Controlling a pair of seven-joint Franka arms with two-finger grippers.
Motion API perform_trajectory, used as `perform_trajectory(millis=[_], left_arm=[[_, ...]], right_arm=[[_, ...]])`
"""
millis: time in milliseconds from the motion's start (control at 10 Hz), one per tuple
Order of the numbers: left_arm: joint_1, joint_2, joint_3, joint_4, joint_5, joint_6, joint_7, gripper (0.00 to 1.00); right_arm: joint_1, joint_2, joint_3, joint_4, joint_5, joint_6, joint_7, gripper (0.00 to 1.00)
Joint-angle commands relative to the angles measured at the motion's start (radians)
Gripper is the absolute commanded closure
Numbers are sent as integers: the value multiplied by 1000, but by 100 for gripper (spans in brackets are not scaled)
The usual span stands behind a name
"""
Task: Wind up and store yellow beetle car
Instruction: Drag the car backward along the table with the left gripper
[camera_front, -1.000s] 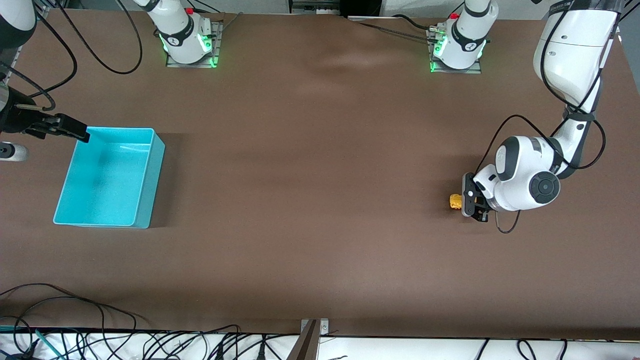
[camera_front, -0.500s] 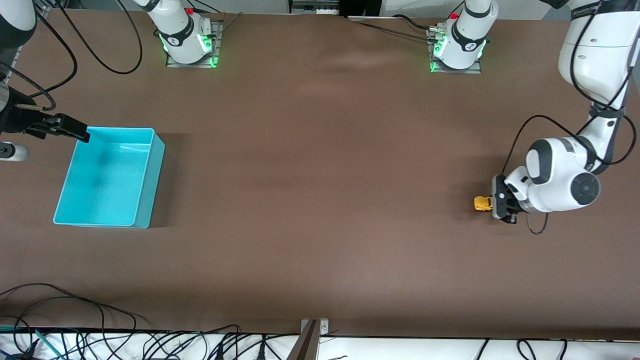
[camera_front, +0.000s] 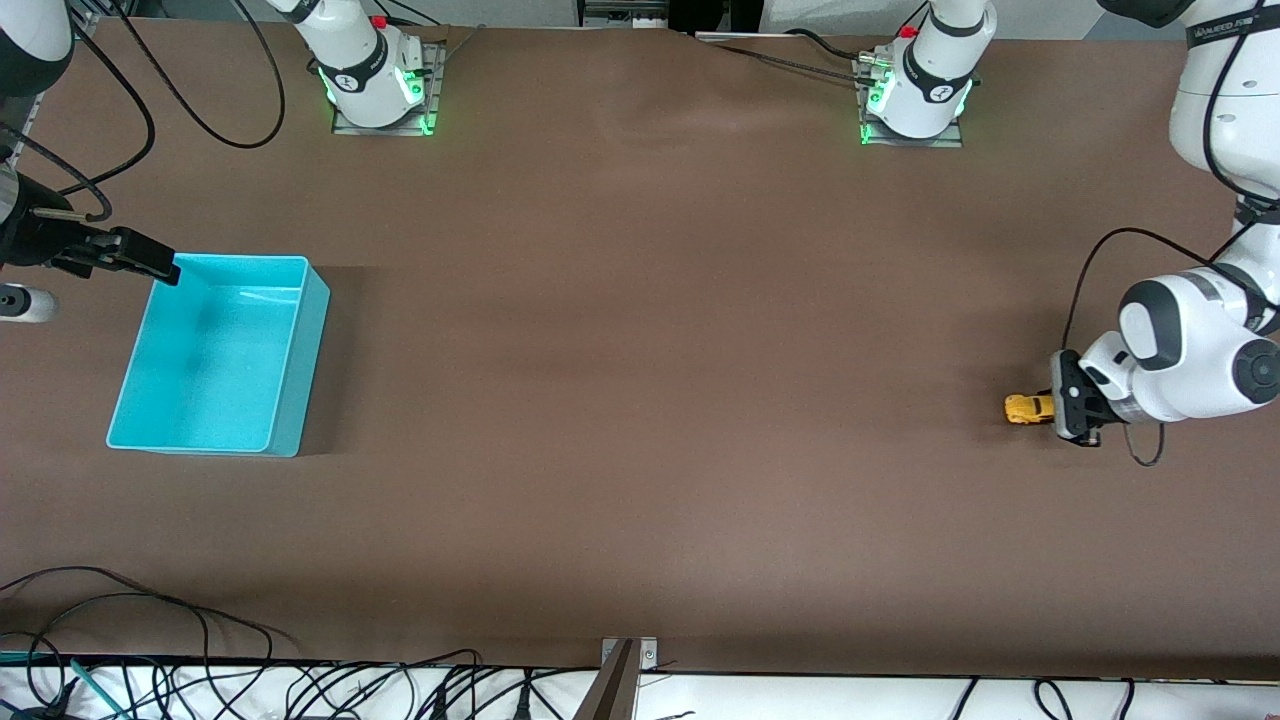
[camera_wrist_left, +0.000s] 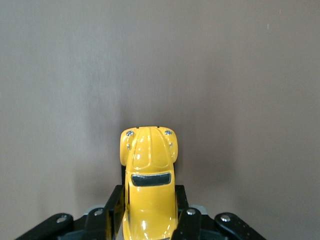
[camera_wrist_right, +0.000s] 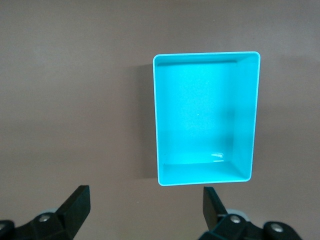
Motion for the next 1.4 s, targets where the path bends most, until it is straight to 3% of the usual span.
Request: perform_trajectory(millis=[0, 800, 900, 1000, 1300], left_arm=[[40, 73, 4, 32, 36, 19, 32, 87], [79, 82, 4, 61, 65, 19, 89, 86], [79, 81, 3, 68, 61, 18, 89, 70], [79, 73, -3, 76, 49, 6, 89, 1], [71, 16, -57, 146, 47, -187, 83, 0]], right_arm=[[-3, -6, 1, 2, 19, -11, -13, 0], [-3, -6, 1, 2, 19, -9, -11, 0], [-3, -6, 1, 2, 19, -9, -11, 0], [-3, -6, 1, 2, 19, -9, -11, 0], [-3, -6, 1, 2, 19, -9, -11, 0]])
